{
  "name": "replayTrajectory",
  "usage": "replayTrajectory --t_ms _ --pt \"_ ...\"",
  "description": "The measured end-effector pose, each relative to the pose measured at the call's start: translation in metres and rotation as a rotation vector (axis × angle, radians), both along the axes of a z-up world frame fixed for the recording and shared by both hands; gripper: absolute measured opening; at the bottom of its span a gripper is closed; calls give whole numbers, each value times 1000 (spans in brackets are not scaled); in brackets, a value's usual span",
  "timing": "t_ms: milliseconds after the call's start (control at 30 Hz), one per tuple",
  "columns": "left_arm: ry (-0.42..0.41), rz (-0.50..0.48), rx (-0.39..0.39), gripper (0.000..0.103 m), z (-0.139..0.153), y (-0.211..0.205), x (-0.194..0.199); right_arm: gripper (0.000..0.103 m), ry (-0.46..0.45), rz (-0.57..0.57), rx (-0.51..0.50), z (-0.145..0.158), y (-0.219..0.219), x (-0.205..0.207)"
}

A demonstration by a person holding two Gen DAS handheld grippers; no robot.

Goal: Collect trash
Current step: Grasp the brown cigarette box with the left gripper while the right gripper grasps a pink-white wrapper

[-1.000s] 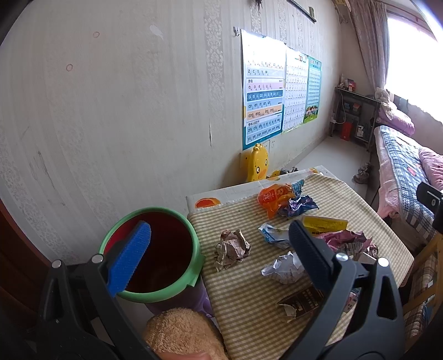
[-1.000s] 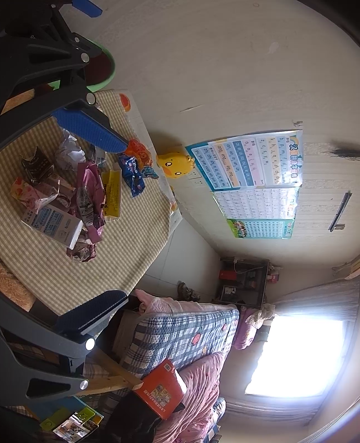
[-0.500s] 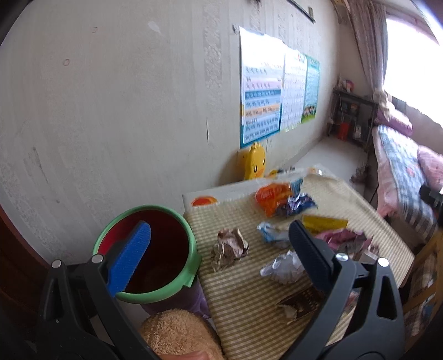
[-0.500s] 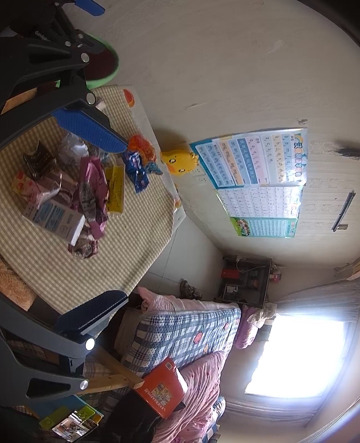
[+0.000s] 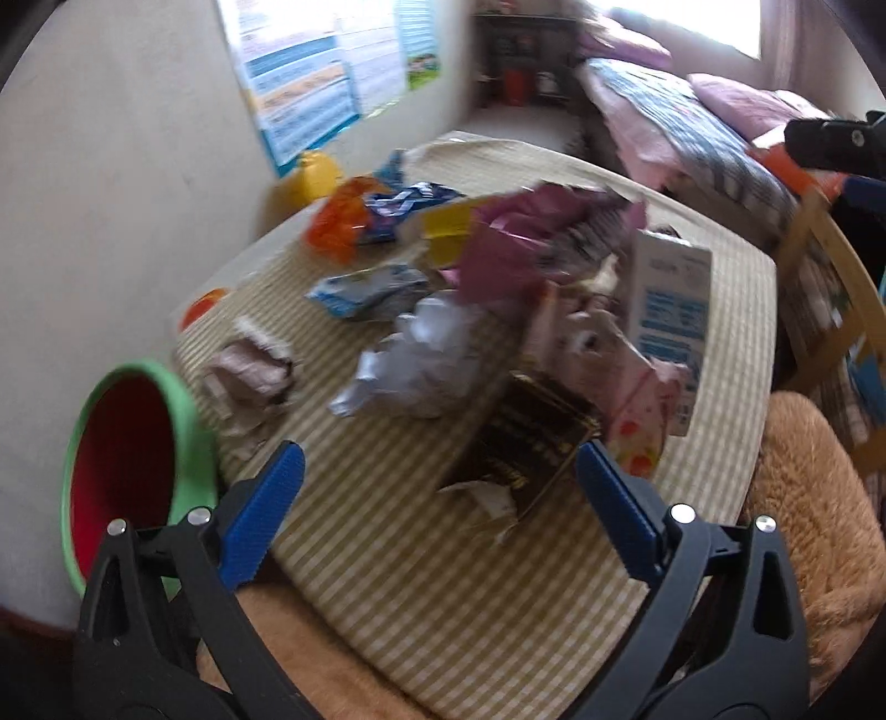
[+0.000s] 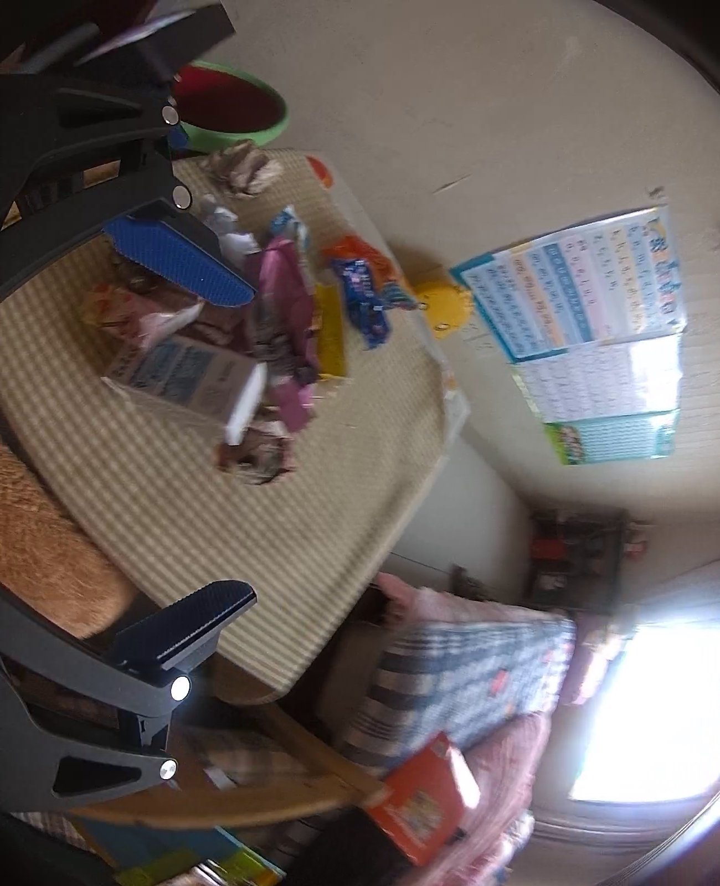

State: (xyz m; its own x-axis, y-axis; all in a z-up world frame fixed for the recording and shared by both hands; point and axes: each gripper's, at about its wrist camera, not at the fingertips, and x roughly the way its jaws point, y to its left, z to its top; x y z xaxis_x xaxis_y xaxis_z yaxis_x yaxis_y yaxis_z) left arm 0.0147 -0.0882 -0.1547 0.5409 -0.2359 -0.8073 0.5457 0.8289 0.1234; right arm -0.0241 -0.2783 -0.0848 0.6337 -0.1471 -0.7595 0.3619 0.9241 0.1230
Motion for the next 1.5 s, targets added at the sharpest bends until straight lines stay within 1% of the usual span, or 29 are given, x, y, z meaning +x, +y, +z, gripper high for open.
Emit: replayTrajectory --t_ms 67,167,267,333,367,400,433,467,533,567,600,633,667,700,867,1033,1133,1233,1300,1333,1400,1433,1467,1500 --pt "1 -40 7 91 -6 -10 2 95 29 1 47 -11 -4 -1" --pt "1 -75 30 88 -14 -23 9 95 62 13 119 -24 -4 0" --pt "50 -109 45 88 -25 -32 16 95 62 30 165 -27 -3 -2" --pt "82 -112 31 88 -29 -34 21 95 62 42 179 -28 0 -2" --pt "91 -105 19 84 -29 -33 22 95 65 44 183 -30 0 -1" --pt "98 -103 6 79 -29 -33 23 95 70 45 188 -32 1 -1" --pt "117 -102 -5 63 -29 -32 23 95 77 44 198 -34 0 0" --pt "133 -102 4 46 -30 -32 24 95 84 43 211 -36 -1 1" --pt "152 -112 -9 33 -32 -31 23 95 95 40 246 -41 -3 2" --pt "149 -108 -9 22 -31 -29 22 95 97 39 257 -42 -4 2" --pt "151 -107 -8 18 -31 -28 21 95 98 38 265 -43 -5 2" --pt "158 -104 -15 15 -30 -26 21 95 100 36 272 -44 -5 2" --pt "160 -98 -24 7 -28 -23 20 95 102 35 277 -45 -6 2" --pt "166 -91 -38 2 -25 -19 19 95 103 35 284 -46 -6 2" --pt "163 -67 -76 1 -14 -6 11 95 112 43 327 -53 -6 3" --pt "153 -48 -66 1 -12 2 6 95 133 89 407 -66 3 8" --pt "166 -32 -72 1 -13 6 8 95 170 100 451 -77 7 9" --pt "162 -20 -81 1 -11 11 10 95 209 104 469 -92 10 9" --pt "167 -7 -83 2 -13 13 13 93 243 105 491 -104 12 8" --pt "174 2 -85 2 -14 15 14 91 255 110 514 -111 13 7" --pt "187 18 -97 5 -17 19 16 88 263 120 535 -119 17 7" --pt "191 23 -103 9 -17 20 17 87 267 131 536 -122 20 7" --pt "197 32 -107 17 -18 21 18 80 271 149 540 -124 23 7" --pt "203 38 -108 21 -20 23 18 75 273 169 549 -124 25 8"
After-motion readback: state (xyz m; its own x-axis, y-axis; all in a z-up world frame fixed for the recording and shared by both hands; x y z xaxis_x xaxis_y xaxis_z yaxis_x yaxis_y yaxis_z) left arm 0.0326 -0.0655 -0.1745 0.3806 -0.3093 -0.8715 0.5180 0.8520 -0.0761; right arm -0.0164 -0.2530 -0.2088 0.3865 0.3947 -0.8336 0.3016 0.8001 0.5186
